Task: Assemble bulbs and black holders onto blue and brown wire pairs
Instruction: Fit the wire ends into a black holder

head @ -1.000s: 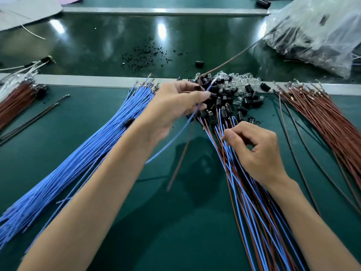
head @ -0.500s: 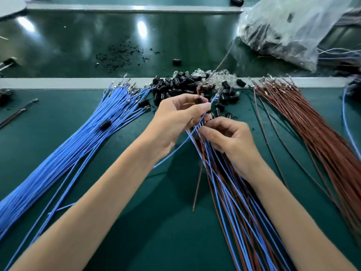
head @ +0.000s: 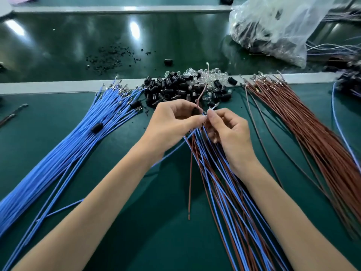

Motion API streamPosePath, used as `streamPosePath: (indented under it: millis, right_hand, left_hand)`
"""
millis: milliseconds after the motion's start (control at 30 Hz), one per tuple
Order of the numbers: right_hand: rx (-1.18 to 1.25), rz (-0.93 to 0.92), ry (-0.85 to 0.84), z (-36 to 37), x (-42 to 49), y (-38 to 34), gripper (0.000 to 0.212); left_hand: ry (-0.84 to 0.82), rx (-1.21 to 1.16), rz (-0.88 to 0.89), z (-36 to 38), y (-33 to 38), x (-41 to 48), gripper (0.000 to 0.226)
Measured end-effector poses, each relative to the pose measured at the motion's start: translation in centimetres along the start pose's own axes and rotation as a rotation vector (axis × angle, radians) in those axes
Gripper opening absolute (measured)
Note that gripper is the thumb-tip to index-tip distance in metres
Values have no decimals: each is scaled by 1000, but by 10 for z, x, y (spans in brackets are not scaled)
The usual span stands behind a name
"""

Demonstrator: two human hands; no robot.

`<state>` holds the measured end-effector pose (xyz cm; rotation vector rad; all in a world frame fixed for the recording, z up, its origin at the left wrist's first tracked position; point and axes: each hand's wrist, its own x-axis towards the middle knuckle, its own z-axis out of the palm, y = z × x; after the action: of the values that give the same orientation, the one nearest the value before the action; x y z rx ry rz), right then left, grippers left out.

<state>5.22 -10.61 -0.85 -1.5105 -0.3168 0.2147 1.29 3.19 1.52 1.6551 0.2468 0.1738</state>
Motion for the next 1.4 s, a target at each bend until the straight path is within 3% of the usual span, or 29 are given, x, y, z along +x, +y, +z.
streamPosePath:
  millis: [133, 300, 433, 467, 533, 600, 667, 733, 867, 933, 1000, 1100, 1267, 1400]
  right_hand:
    - [-4, 19, 97, -2, 3, 1, 28]
    - [238, 35, 425, -11, 14, -7, 24]
    - [472, 95, 646, -22, 20, -8, 24]
    - [504, 114, 611, -22, 20, -8, 24]
    - [485, 104, 375, -18, 17, -6, 27]
    - [275, 42, 89, -10, 10, -3, 21]
    - [71, -35, -46, -2, 5, 0, 13]
    - [54, -95, 17, 0, 5, 2, 15]
    - [265, -80, 274, -12, 15, 0, 19]
    - [266, -39, 211, -11, 14, 1, 15]
    - [122, -25, 65, -5, 9, 4, 9]
    - [-32, -58, -36, 1, 3, 6, 17]
    - [161, -82, 171, -8, 11, 3, 21]
    - [182, -147, 188, -10, 12, 3, 13]
  left_hand:
    - [-85, 99, -50, 0, -3, -1, 7]
    - [-404, 218, -209, -19, 2, 2, 15]
    - [-384, 233, -206, -31, 5, 4, 15]
    - [-355, 240, -184, -32, 6, 5, 15]
    - [-304, 202, -131, -28, 6, 4, 12]
    - [-247, 129, -79, -22, 7, 3, 9]
    - [-224, 102, -51, -18, 7, 3, 8]
    - [-250, 131, -67, -21, 7, 4, 12]
    - [-298, 220, -121, -29, 5, 6, 14]
    - [-230, 198, -91, -24, 4, 5, 12]
    - [-186, 165, -66, -16, 2, 3, 9]
    - [-221, 187, -53, -13, -1, 3, 10]
    - [-255, 320, -95, -28, -4, 9, 10]
    - [-271, 386, -85, -33, -4, 10, 14]
